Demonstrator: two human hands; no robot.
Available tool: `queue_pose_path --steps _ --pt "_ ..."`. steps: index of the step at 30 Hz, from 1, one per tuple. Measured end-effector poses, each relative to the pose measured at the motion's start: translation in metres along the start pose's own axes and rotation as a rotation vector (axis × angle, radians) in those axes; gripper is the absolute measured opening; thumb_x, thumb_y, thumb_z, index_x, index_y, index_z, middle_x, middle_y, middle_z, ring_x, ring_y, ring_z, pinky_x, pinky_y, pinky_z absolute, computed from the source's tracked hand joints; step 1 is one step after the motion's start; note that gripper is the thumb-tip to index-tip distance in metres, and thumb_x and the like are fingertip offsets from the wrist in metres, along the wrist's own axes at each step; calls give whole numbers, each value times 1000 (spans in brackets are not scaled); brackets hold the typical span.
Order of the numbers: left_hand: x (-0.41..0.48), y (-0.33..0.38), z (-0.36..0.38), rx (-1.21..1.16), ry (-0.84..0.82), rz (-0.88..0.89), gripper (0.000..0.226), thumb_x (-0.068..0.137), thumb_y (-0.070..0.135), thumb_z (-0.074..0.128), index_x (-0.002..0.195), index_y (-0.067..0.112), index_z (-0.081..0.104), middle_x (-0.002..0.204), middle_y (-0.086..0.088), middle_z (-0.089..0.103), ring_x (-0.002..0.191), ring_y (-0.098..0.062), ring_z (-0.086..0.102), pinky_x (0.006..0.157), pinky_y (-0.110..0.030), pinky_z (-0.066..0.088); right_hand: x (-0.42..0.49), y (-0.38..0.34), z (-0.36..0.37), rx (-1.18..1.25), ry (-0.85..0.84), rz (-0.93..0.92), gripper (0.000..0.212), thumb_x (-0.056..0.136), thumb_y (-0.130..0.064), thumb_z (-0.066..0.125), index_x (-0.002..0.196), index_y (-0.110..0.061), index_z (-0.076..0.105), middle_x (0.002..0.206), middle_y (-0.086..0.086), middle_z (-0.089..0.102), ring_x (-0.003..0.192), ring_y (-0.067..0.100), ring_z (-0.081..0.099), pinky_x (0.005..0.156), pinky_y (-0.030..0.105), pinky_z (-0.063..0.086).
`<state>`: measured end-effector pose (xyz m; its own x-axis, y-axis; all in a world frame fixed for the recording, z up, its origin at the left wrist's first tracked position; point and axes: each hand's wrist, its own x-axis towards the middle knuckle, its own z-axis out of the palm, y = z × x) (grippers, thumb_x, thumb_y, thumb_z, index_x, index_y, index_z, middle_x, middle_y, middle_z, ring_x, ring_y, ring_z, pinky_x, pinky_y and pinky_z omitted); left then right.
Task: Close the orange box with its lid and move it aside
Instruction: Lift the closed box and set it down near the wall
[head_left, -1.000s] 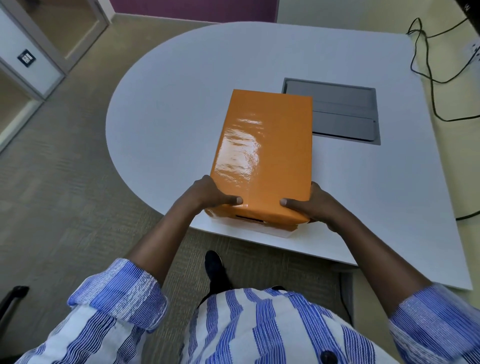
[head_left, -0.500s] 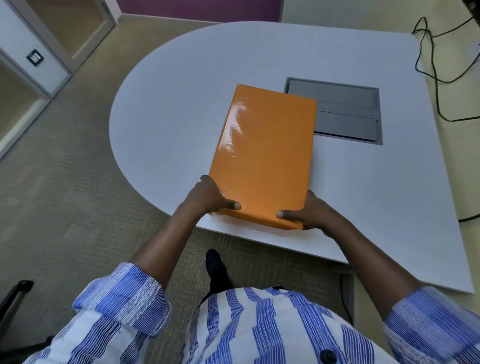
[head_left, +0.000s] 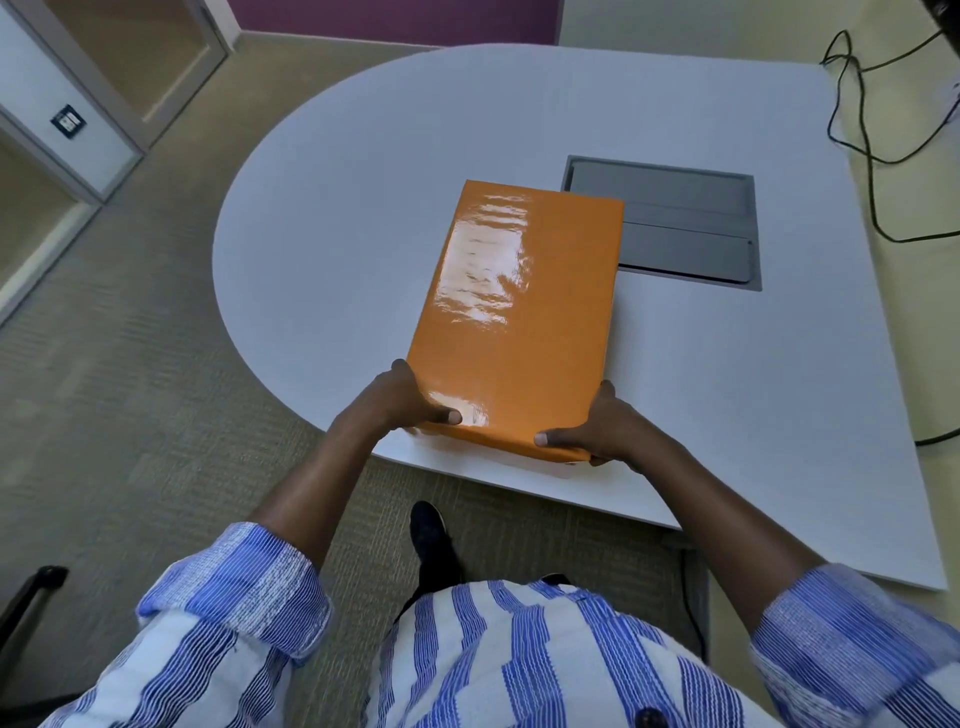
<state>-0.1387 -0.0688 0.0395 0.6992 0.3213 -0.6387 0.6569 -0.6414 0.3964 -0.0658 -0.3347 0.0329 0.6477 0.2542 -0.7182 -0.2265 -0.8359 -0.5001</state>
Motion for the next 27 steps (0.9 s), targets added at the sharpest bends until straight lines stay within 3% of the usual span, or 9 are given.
queue_pose_path --steps 5,9,11,13,15,17,19,23,27 --pt "6 -1 -3 2 -30 -15 111 69 47 90 150 4 27 146 -16 49 130 -36 52 105 -49 50 7 2 -2 -89 27 -12 136 65 -54 88 155 -12 -4 147 16 41 88 25 58 76 41 61" --pt "12 -1 -6 25 -60 -5 115 69 48 90 151 4 24 147 -16 49 132 -35 51 106 -48 49 15 4 -6 -111 0 -9 138 60 -57 89 155 -13 -1 147 15 41 98 27 56 80 44 61" --pt "16 0 -10 57 -94 -1 104 70 51 88 145 5 32 143 -15 52 122 -32 57 95 -43 55 20 5 -11 -51 -41 -14 130 61 -59 87 156 -16 8 149 11 40 112 29 55 82 45 59" --pt "24 0 -17 72 -133 20 79 75 55 82 128 9 47 130 -12 61 95 -21 63 70 -30 53 27 3 -21 113 -26 -57 114 65 -60 85 153 -21 23 148 5 47 114 25 55 74 38 55" --pt "36 2 -28 3 -175 36 75 78 57 78 131 12 50 125 -6 62 93 -21 60 63 -25 46 37 -2 -34 245 48 -89 103 68 -61 82 149 -21 33 145 4 53 112 23 58 76 35 54" --pt "51 7 -40 -98 -164 58 85 79 58 77 143 13 42 132 -5 58 103 -22 55 64 -27 44 51 -13 -46 314 127 -95 101 68 -65 79 148 -20 37 144 5 55 120 26 59 94 42 54" --pt "71 18 -54 -175 -99 82 89 78 61 76 144 12 41 139 -10 56 105 -23 53 66 -28 44 66 -26 -60 367 192 -99 99 70 -68 76 147 -19 38 145 6 54 124 27 58 99 43 52" --pt "118 47 -79 -331 -5 125 95 83 64 69 151 8 36 154 -16 45 124 -33 54 83 -39 47 100 -52 -86 456 295 -90 90 77 -66 73 145 -17 40 143 8 54 113 24 58 91 39 51" --pt "167 75 -101 -501 38 165 79 93 62 58 148 7 42 150 -15 49 123 -30 56 94 -45 54 133 -71 -108 548 357 -92 79 79 -67 70 140 -20 49 134 4 61 103 19 61 84 35 50"
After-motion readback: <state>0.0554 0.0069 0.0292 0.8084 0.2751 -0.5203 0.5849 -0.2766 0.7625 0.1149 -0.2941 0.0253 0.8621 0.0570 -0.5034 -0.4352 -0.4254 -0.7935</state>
